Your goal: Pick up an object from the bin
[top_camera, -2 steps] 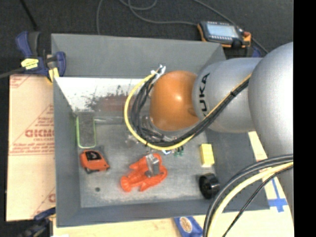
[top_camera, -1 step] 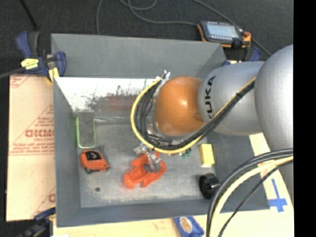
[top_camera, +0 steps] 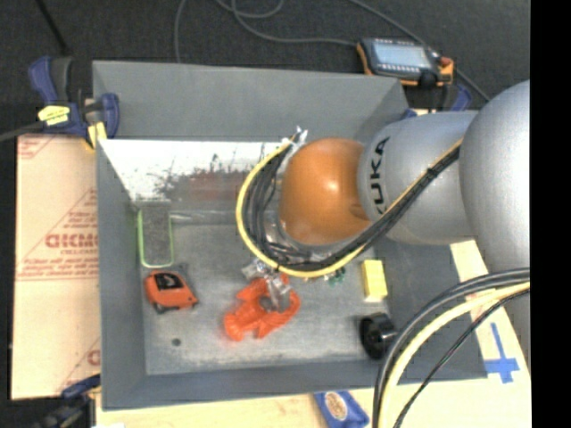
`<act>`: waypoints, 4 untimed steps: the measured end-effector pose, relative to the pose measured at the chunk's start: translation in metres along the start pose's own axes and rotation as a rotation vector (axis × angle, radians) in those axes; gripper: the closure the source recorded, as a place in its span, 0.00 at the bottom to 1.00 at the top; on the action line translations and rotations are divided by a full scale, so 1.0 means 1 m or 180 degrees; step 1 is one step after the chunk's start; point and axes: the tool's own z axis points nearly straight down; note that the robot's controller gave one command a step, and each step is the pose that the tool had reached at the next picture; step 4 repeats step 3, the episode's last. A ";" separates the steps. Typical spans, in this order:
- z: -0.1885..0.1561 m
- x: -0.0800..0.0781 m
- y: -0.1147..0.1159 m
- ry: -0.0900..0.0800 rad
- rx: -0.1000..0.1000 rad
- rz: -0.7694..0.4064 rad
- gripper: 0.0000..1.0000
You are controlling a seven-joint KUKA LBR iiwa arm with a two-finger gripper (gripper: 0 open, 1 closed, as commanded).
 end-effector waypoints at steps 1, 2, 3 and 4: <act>-0.004 0.001 0.001 0.0004 -0.0004 0.0003 1.00; -0.016 0.001 0.000 0.0009 -0.0001 0.0009 1.00; -0.022 0.000 -0.001 -0.0002 0.0007 0.0013 1.00; -0.022 0.000 -0.001 -0.0002 0.0007 0.0013 1.00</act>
Offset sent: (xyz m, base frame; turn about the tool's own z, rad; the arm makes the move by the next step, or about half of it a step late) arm 0.0000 0.0002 0.0206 0.0000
